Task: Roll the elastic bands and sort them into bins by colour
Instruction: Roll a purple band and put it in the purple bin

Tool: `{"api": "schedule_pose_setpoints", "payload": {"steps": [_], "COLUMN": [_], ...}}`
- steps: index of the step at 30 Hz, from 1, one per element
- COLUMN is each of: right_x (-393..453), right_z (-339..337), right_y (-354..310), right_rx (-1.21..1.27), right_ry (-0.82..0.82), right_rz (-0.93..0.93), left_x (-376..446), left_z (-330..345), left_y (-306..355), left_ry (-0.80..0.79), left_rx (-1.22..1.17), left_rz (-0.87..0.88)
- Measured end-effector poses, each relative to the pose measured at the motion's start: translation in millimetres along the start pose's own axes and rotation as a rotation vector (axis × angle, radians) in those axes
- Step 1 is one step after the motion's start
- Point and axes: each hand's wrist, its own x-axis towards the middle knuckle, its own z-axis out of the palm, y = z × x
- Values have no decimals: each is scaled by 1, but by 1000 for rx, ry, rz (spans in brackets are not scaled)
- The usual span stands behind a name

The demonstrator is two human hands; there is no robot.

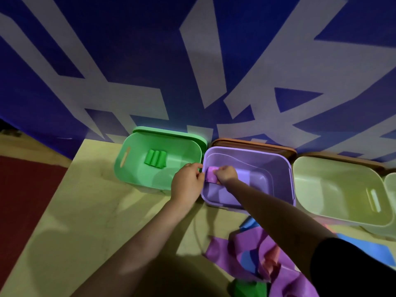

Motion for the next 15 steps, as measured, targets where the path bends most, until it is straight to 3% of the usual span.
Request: {"api": "schedule_pose_setpoints", "payload": {"steps": [7, 15], "right_x": [7, 10], "right_z": [1, 2], "right_y": [2, 11], "right_rx": [-213, -176], "right_ry": [14, -6], "right_rz": [-26, 8], "left_x": [-1, -2], "left_z": [3, 5], "left_y": [-2, -3], "left_ry": [14, 21], "left_rx": [3, -9], "left_rz": [11, 5]}}
